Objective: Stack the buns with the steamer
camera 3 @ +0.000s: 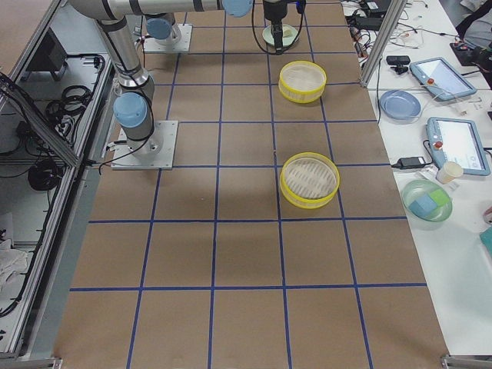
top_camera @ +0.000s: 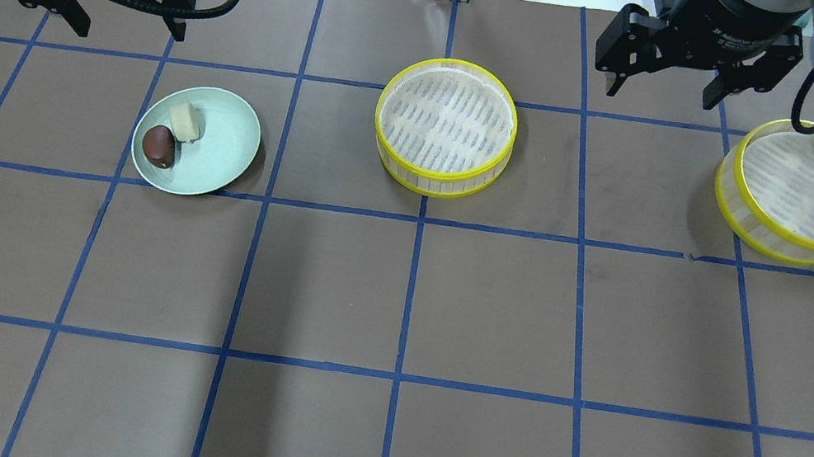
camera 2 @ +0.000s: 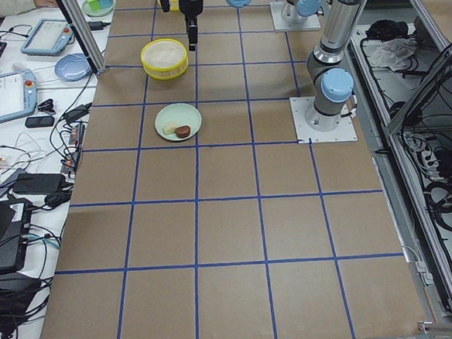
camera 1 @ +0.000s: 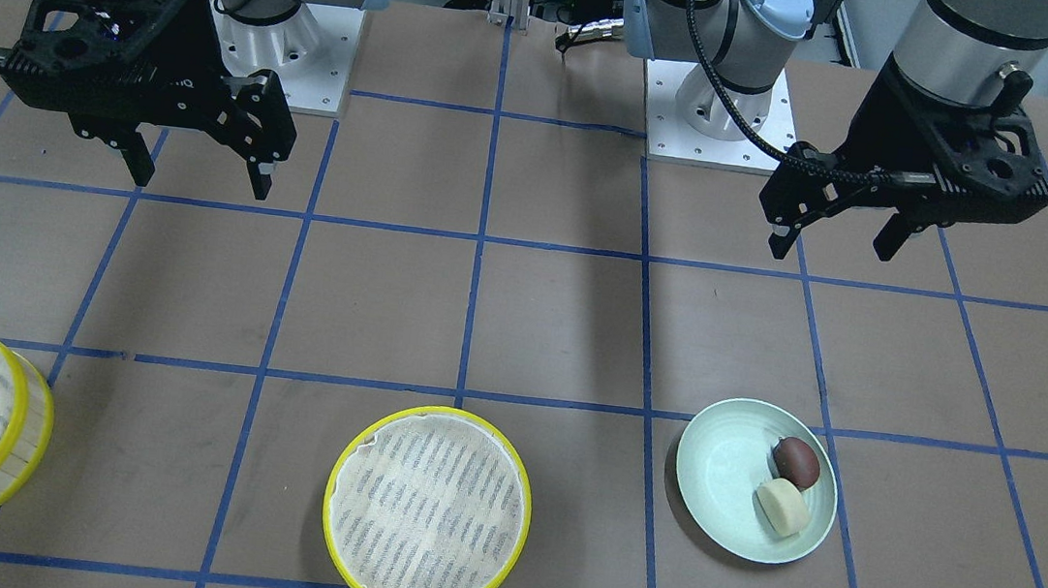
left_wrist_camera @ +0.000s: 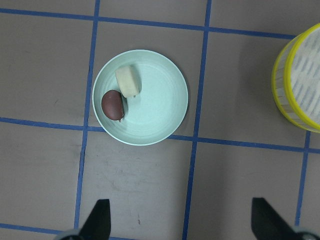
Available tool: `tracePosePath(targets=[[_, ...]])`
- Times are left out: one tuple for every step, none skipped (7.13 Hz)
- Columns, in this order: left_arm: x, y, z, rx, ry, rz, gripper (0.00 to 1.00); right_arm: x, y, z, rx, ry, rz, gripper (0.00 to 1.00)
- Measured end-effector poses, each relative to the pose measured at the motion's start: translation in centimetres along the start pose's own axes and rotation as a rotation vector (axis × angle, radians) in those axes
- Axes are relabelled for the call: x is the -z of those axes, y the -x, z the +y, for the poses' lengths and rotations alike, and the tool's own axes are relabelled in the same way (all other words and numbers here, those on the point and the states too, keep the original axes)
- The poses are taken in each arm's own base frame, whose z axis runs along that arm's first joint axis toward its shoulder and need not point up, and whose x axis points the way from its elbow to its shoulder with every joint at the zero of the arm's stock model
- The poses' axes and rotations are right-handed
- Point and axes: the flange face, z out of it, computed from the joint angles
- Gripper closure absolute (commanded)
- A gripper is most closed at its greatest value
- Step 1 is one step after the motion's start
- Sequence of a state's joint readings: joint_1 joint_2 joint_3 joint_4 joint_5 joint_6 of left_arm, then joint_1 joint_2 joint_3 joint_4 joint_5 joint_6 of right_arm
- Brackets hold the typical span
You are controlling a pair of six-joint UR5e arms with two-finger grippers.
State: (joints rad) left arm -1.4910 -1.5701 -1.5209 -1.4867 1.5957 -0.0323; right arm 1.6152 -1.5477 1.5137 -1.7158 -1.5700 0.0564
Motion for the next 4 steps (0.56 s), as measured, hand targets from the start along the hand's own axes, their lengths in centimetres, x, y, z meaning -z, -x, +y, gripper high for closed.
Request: tracePosePath(targets=[[-0.1, 0.0, 0.0, -0.003, 0.003, 0.001, 0.00, -0.1, 0.0, 0.1, -0.002, 0.010, 0.004, 0.00], [-0.7, 0.0, 0.0, -0.008, 0.012, 0.003, 0.00, -0.5, -0.1, 0.5, -0.007, 0.042, 0.008, 0.00], [-1.8, 0.1, 0.0, -0.010, 0.032, 0.003, 0.00, -0.8, -0.1, 0.9, -0.011, 0.081, 0.011, 0.00], [-3.4, 0.4, -0.1, -0.012, 0.060, 0.000, 0.00, -1.0, -0.1, 1.1, -0.011, 0.092, 0.011, 0.00]])
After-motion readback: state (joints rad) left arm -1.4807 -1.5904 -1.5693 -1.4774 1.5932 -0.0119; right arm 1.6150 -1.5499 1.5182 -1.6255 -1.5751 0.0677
